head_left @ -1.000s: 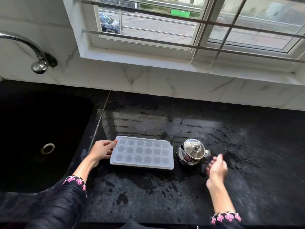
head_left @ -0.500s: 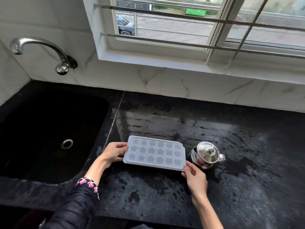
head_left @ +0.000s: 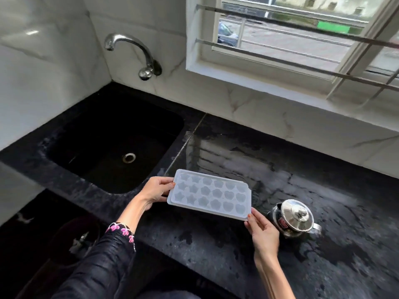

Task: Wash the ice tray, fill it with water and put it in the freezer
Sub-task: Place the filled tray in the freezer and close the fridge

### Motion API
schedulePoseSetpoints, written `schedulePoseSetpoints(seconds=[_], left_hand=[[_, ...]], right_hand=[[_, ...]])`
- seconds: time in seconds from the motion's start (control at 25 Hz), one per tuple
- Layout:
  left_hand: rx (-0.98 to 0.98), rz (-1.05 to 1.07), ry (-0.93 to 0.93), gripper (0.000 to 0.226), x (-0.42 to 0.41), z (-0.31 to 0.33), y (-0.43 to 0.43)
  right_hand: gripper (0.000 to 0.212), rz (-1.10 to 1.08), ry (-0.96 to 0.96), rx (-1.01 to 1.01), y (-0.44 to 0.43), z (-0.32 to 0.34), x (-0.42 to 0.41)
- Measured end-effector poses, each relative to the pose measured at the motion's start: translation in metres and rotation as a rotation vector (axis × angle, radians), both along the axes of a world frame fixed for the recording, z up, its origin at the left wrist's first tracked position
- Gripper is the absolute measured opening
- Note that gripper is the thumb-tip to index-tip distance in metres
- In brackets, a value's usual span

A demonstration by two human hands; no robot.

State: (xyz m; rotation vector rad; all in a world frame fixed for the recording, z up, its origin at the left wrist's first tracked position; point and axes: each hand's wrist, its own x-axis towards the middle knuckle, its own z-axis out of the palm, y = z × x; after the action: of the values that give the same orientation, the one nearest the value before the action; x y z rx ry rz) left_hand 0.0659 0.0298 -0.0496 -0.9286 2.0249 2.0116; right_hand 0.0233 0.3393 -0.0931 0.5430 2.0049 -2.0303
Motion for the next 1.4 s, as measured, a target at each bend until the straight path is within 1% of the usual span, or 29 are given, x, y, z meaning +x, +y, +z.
schedulePoseSetpoints(seconds=[0.24,0.36,0.6,0.72,0.8,0.88,1.08,1.16,1.24,1.4], left_hand=[[-0.026,0.246,0.033,0.021,0.088,0.006,-0.015],[-0.023,0.388,0.069,0.019,0.146,0.012,-0.016],[-0.037,0.652,0.088,0.024,0.277,0.012,0.002],[-0.058,0.797,0.082,0.028,0.357,0.007,0.031],[-0.057,0.931,0.072,0.030,0.412,0.007,0.058],[-0.065,1.051,0.063,0.029,0.457,0.009,0.081],[-0.087,1.406,0.032,0.027,0.577,0.011,0.149],[-0.107,1.565,0.025,0.023,0.616,0.012,0.173],[-0.113,1.671,0.013,0.021,0.645,0.012,0.191],[-0.126,1.920,-0.011,0.027,0.694,0.013,0.216]], right_hand=[[0.027,0.235,0.056,-0.072,-0.031,0.019,0.019],[0.028,0.369,0.078,-0.070,-0.052,0.022,0.039],[0.026,0.624,0.106,-0.039,-0.086,0.027,0.099],[0.023,0.780,0.065,-0.042,-0.098,0.029,0.144],[0.026,0.895,0.045,-0.013,-0.105,0.031,0.180],[0.029,0.998,0.035,-0.032,-0.113,0.033,0.213],[0.029,1.295,-0.010,-0.012,-0.136,0.032,0.317],[0.030,1.434,-0.005,-0.014,-0.149,0.031,0.358],[0.031,1.540,0.005,-0.017,-0.164,0.031,0.392],[0.030,1.760,0.001,-0.024,-0.209,0.032,0.464]])
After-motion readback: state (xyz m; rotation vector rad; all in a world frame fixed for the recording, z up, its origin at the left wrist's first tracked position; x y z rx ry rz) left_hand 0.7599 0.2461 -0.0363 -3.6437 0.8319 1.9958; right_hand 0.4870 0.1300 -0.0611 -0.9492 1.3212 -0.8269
